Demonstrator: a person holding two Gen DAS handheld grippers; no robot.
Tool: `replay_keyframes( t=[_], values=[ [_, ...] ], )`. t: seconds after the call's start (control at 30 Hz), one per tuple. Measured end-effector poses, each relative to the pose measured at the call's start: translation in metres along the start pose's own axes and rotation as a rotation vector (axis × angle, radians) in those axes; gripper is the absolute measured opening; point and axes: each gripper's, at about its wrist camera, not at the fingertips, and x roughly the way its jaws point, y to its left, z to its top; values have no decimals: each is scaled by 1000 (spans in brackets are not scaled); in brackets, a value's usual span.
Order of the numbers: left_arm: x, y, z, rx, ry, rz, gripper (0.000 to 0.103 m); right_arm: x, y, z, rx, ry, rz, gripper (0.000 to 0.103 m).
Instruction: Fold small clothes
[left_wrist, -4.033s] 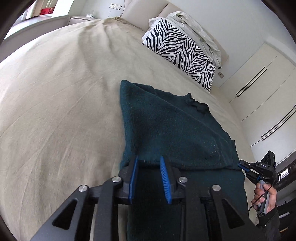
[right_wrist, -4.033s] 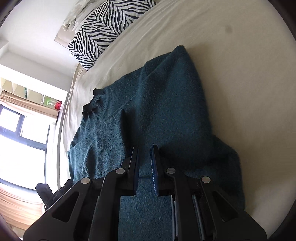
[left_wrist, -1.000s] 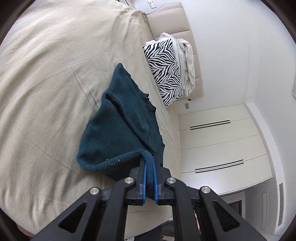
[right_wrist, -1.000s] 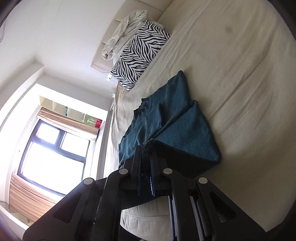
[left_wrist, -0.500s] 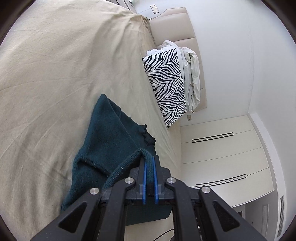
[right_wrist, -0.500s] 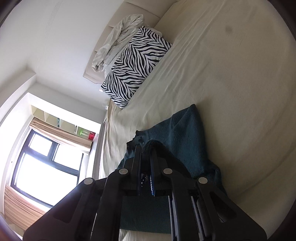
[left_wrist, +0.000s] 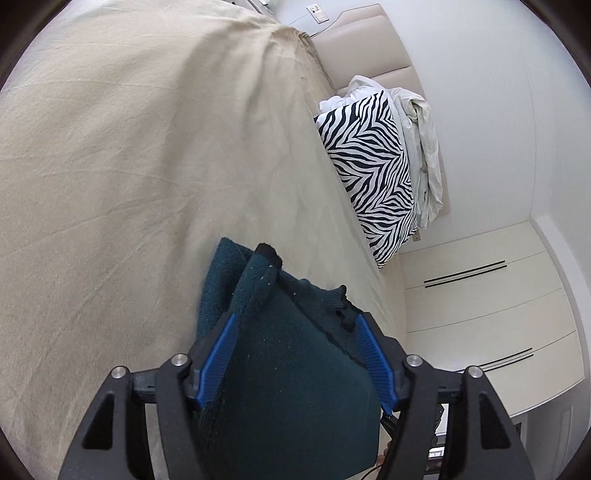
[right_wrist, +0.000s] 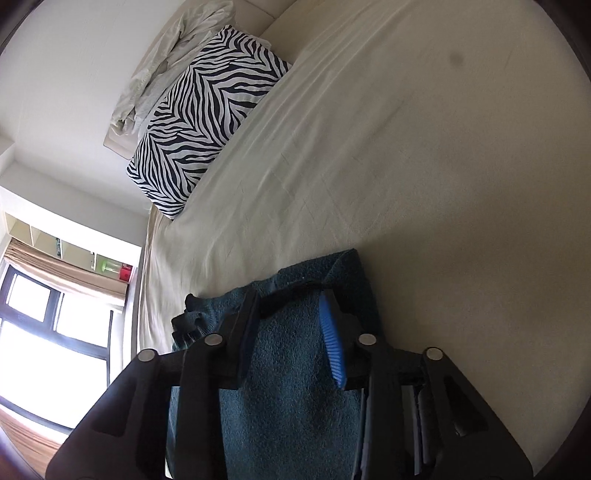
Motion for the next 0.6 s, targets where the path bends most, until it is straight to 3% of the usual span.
replay_keyframes(
  t=[0.03, 0.23, 0.43, 0.53, 0.6],
  values=[
    [-4, 1, -6, 8, 5, 9, 68, -2, -1, -3, -9, -13, 0, 62],
    [-29, 6, -53, 94, 18, 83, 67, -42, -10, -35, -69, -18, -16, 62],
    [-48, 10, -98, 204, 0, 201, 61, -77, -11, -87, -244, 26, -114, 60],
    [-55, 14, -111, 232, -8, 238, 59, -81, -16, -106, -298, 45, -167, 53],
    [-57, 16, -116, 243, -7, 249, 58, -83, -21, -116, -326, 60, -200, 40]
  ],
)
